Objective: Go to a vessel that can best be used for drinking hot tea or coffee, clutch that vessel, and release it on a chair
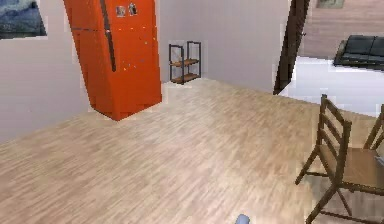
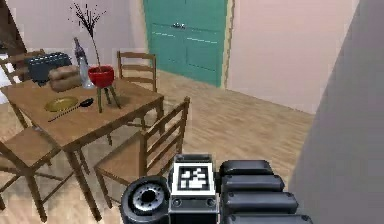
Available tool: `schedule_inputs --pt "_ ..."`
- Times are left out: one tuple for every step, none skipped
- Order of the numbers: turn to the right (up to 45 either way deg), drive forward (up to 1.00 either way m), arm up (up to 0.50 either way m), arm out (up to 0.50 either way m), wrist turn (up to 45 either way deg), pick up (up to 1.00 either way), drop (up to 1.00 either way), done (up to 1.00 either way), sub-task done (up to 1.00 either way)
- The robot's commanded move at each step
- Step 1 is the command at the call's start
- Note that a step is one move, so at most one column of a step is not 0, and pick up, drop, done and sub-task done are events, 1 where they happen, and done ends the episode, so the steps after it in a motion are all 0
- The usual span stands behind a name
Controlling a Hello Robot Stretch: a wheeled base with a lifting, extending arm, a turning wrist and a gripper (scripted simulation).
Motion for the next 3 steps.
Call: schedule_inputs --pt "9.0 0.00 0.00 0.00 0.0 0.00 0.00 0.00 0.00" --pt "0.0 0.20 0.00 0.00 0.0 0.00 0.00 0.00 0.00" --pt "0.0 1.00 0.00 0.00 0.0 0.00 0.00 0.00 0.00"
